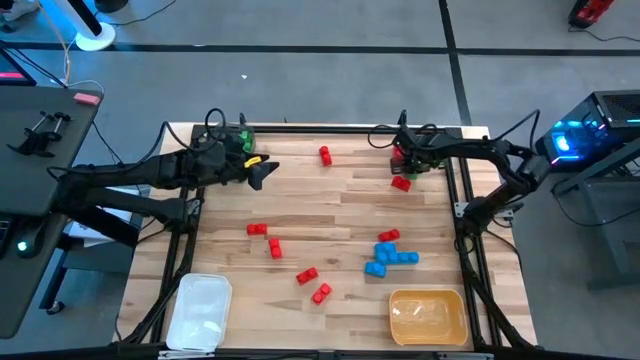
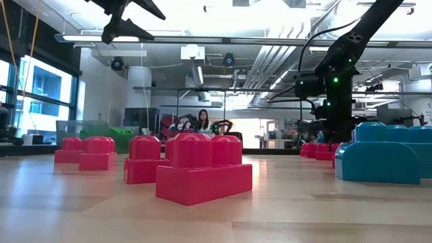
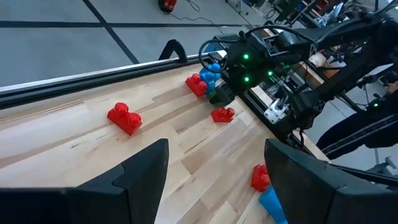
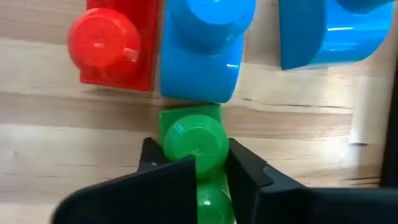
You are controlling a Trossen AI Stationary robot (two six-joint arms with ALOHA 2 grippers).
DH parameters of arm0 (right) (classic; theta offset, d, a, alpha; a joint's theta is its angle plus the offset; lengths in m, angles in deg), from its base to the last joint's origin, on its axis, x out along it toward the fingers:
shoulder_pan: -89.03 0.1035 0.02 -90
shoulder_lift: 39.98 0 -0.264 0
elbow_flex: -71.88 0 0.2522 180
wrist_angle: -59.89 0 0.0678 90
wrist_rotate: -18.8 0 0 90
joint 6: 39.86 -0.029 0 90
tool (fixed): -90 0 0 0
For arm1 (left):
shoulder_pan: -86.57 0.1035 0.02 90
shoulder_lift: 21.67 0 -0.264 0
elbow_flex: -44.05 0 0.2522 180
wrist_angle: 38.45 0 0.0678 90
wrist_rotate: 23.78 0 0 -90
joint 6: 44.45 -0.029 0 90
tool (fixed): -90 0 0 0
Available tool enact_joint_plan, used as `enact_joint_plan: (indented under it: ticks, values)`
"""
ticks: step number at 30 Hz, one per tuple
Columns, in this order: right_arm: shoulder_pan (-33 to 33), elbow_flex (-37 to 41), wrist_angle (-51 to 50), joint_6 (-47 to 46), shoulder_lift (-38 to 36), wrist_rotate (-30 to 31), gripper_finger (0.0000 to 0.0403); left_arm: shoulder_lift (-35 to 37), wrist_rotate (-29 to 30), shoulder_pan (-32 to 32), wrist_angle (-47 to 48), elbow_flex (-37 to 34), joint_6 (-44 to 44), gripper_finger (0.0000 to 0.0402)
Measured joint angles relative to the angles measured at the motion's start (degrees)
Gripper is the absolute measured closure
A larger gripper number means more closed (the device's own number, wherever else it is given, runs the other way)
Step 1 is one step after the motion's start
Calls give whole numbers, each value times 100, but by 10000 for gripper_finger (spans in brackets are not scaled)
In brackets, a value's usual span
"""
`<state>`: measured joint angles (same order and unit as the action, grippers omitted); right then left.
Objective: Sort blocks
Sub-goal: Put the green game piece into the black bin
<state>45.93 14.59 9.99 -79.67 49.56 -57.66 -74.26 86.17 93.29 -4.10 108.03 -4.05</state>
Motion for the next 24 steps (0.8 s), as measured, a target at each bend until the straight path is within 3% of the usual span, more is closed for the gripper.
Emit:
enact_joint_plan:
  ticks: [8,16,24]
  values:
    - [301,46,30,145,-404,-346,401,0,0,-2,-212,0,-149,149]
    - [775,37,148,-53,-2084,-313,402,-259,24,-2,-1570,0,-737,149]
    - [1697,26,2300,-159,-3424,-1222,402,-1519,-87,0,-2992,0,-1393,149]
